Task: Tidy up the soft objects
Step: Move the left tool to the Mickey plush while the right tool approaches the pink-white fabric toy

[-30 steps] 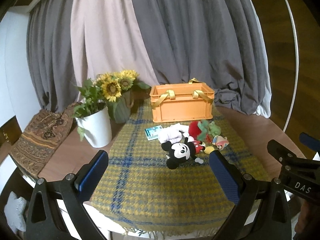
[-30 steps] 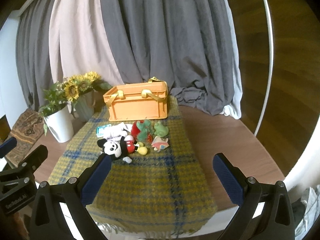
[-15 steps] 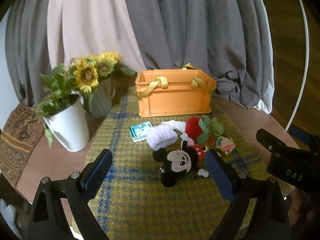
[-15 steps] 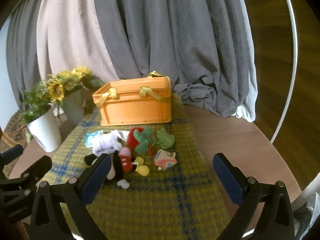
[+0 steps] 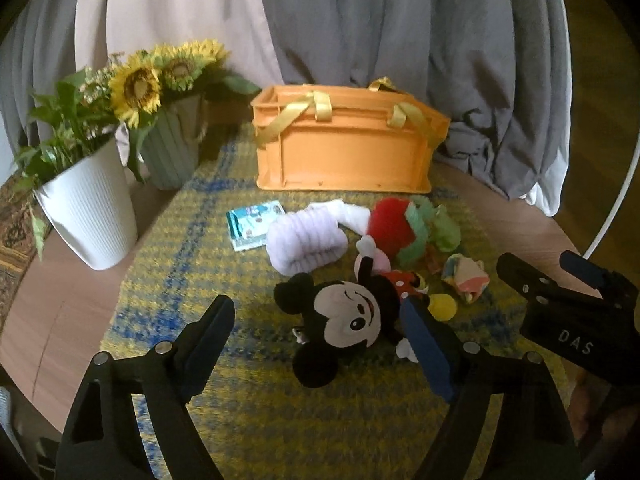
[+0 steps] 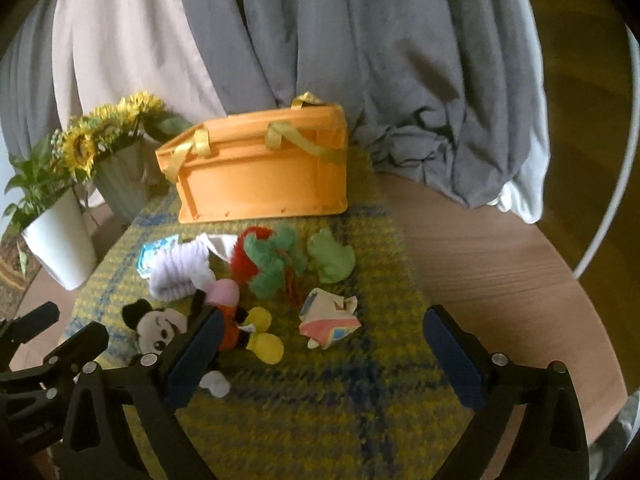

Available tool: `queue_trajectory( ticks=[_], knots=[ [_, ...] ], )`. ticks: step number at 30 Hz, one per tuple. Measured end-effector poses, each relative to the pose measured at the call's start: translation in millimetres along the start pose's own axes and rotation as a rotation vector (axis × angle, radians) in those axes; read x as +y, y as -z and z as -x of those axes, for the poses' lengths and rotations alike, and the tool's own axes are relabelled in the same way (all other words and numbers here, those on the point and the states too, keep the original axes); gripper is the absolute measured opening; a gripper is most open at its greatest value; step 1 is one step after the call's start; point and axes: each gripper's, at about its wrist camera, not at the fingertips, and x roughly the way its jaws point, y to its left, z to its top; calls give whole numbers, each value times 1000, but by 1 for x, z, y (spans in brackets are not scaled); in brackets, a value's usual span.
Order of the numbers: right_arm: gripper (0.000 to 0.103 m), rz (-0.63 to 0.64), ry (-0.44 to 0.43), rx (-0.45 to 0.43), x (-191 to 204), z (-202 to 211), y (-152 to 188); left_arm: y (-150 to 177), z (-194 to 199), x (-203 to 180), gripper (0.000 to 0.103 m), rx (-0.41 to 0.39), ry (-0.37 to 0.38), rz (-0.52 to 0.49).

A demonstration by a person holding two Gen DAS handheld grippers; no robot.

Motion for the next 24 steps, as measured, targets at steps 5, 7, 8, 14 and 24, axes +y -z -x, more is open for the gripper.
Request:
queue_trajectory(
  ticks=[5, 7, 8, 14, 24],
  knots=[
    [98, -1, -11, 36, -7, -28, 1, 5, -25, -2, 83, 42, -9, 20],
    [97, -3, -13, 48, -9, -39, 2, 6, -33, -3, 82, 57, -11, 26],
    [96, -5, -19, 57, -10, -44, 2, 6, -36, -3, 81, 62, -8, 30],
    [92, -30, -26, 97, -16, -66, 8, 7, -52, -5, 78, 80, -7, 40],
    [87, -10, -20, 120, -14, -89, 11, 14, -71, -2, 78, 116, 49, 88]
  ],
)
